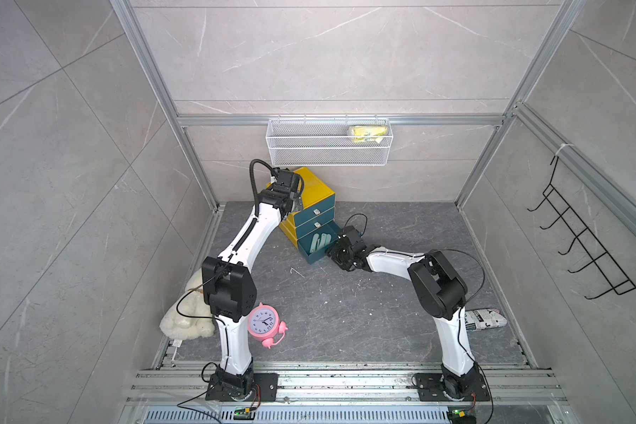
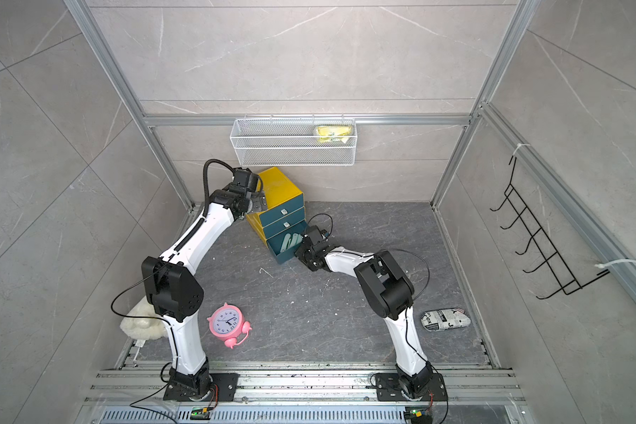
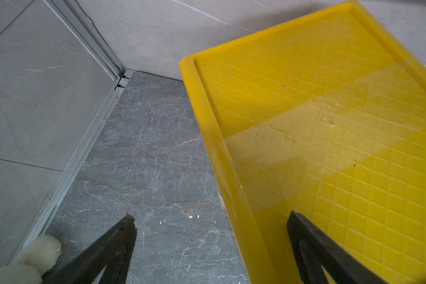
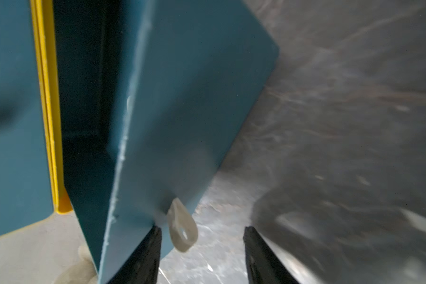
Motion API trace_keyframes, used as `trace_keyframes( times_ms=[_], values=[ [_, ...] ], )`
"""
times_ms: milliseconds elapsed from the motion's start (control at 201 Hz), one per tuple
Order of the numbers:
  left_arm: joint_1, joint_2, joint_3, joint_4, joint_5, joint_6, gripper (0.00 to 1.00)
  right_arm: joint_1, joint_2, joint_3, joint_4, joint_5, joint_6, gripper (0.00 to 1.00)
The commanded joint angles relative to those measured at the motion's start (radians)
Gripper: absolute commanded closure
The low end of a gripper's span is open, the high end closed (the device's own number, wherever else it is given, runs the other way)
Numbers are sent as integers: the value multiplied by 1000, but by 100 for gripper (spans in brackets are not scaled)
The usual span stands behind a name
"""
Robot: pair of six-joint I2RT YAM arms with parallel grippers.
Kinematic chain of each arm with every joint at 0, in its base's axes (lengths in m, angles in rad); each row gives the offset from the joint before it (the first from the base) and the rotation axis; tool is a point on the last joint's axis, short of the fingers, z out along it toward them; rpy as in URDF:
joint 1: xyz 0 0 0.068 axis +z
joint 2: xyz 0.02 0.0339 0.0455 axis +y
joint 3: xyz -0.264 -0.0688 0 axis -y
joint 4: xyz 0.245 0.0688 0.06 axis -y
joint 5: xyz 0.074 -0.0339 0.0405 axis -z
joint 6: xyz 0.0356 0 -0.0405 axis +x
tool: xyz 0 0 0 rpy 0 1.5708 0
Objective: Place the fruit knives into the drawer by color
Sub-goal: Close the drawer in the storage box.
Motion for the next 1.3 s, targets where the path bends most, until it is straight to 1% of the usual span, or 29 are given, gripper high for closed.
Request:
trace_keyframes(
  times_ms=[0,134,149,199,398,473,826,956,1150,1299],
  values=[
    [2,20,-23,-34,14,31,1,-2,67,86,21,-31,60,43],
    [2,22,-43,-30,14,28,0,-3,124,129,104,-53,162,42],
    [2,22,-44,-29,36,29,0,-4,129,132,114,-55,173,42],
    [2,22,-48,-29,45,27,0,-3,143,139,151,-61,210,42],
    [-1,20,-68,-25,59,25,0,-4,198,115,336,-67,378,41],
    [0,19,-77,-22,63,23,1,-2,220,117,372,-68,421,41],
    [-1,22,-104,-12,79,14,1,9,278,159,409,-76,500,41],
    [-3,22,-111,-9,82,13,1,10,280,150,432,-72,503,41],
    [-2,16,-92,-8,83,19,0,9,257,109,477,-63,515,40],
    [-1,18,-25,-30,80,26,1,10,201,32,520,-46,519,39]
  ],
)
